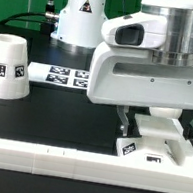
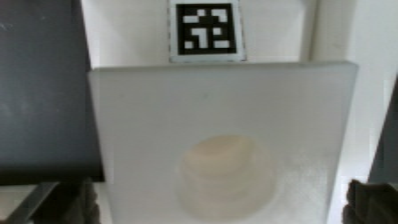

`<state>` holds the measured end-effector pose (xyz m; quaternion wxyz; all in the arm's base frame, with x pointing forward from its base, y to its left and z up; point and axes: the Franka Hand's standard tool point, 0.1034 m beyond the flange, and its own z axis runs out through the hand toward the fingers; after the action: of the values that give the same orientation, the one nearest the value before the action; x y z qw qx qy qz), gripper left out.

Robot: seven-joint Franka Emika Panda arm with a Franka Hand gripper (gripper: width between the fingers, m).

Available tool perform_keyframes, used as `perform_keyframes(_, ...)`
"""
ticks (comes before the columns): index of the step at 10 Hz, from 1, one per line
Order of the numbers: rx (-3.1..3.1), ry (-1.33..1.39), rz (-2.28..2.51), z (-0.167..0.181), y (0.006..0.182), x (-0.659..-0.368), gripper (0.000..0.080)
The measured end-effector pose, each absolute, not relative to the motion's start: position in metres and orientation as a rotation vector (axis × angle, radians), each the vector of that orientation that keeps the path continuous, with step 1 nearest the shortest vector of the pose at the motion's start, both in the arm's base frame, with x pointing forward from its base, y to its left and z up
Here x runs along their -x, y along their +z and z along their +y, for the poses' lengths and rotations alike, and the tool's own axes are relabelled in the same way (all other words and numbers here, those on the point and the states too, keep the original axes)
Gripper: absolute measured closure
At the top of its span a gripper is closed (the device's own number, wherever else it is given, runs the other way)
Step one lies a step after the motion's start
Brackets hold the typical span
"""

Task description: Assemble lamp

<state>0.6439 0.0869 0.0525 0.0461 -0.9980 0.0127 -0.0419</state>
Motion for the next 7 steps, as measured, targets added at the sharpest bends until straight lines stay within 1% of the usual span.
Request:
perform_keyframes(1,3.045,-0.151,0.047,0.086,0.057,-0.637,0.0101)
perform_keyframes(3,3.035,-0.127,0.136,0.091,0.067,-0.594,0.0101)
perform_keyframes(5,3.007,-0.088,0.256,0.105,0.077,-0.568,0.0101)
perform_keyframes(6,3.004,-0.080,0.255,0.111,0.079,-0.562,0.0101)
perform_keyframes(7,3.006,-0.080,0.246,0.109,0.077,-0.563,0.0101)
